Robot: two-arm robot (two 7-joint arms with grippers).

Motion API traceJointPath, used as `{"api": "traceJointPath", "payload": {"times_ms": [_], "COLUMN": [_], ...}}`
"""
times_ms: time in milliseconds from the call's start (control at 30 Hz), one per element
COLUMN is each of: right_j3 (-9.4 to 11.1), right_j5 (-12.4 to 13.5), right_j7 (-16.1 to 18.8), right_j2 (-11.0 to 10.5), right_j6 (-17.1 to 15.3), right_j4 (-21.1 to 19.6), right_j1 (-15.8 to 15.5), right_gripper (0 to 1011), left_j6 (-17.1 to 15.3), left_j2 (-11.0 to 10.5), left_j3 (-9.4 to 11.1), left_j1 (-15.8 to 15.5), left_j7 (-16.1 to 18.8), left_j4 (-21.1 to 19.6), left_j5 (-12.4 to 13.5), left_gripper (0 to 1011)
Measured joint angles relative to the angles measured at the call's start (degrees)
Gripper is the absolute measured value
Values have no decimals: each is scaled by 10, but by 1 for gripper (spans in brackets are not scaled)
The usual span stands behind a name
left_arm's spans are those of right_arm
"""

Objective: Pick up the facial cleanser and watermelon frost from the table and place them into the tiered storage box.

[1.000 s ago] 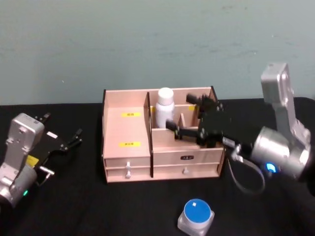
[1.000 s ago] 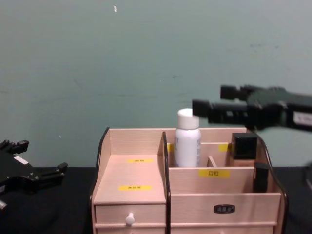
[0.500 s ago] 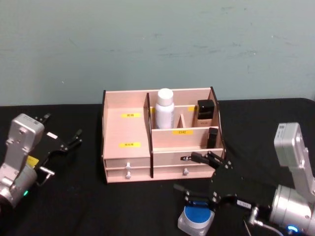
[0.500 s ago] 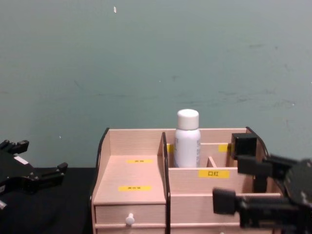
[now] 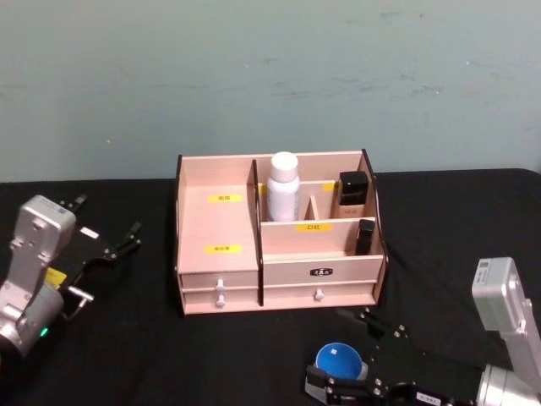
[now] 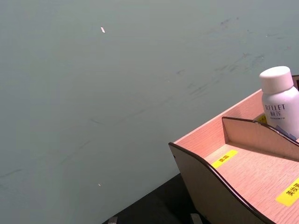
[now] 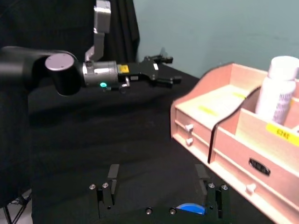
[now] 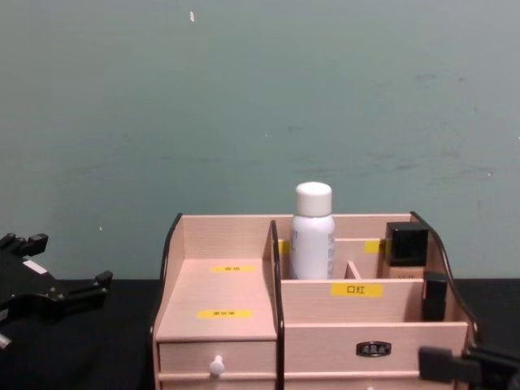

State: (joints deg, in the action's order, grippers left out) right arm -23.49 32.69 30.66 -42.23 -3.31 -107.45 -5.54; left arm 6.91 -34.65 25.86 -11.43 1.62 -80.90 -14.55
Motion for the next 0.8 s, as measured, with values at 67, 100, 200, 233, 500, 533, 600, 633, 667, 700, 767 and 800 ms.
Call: {"api": "traceJointPath", "payload": {"times_ms": [67,100,200,233,500,533,600,633,667,700,767,800], "right_j3": [2,3,6,7,14,16,18,19,20,21,21,22], "right_j5": [1,2,3,3,2,2,1,1,0,0,-2,-4], "right_j7": [-3,-6,-12,-14,-27,-30,-32,-33,-35,-35,-36,-36], "right_j2": [-2,-5,-10,-11,-23,-24,-25,-25,-24,-23,-20,-17], "right_j6": [-4,-10,-20,-22,-41,-43,-44,-45,-45,-45,-46,-46], "right_j4": [-1,-2,-7,-8,-22,-22,-22,-22,-19,-17,-12,-7], "right_j1": [-4,-8,-16,-18,-37,-40,-42,-43,-43,-43,-41,-38], "right_gripper": [1002,1003,1002,1002,1002,1002,1003,1002,1002,1003,1003,1002], "left_j6": [0,0,0,0,0,0,0,0,0,0,0,0], "left_j2": [0,0,0,0,0,0,0,0,0,0,0,0], "left_j3": [0,0,0,0,0,0,0,0,0,0,0,0], "left_j1": [0,0,0,0,0,0,0,0,0,0,0,0], "left_j7": [0,0,0,0,0,0,0,0,0,0,0,0], "left_j4": [0,0,0,0,0,0,0,0,0,0,0,0], "left_j5": [0,0,0,0,0,0,0,0,0,0,0,0], "left_gripper": [1010,1009,1010,1009,1010,1010,1010,1010,1009,1010,1010,1010]}}
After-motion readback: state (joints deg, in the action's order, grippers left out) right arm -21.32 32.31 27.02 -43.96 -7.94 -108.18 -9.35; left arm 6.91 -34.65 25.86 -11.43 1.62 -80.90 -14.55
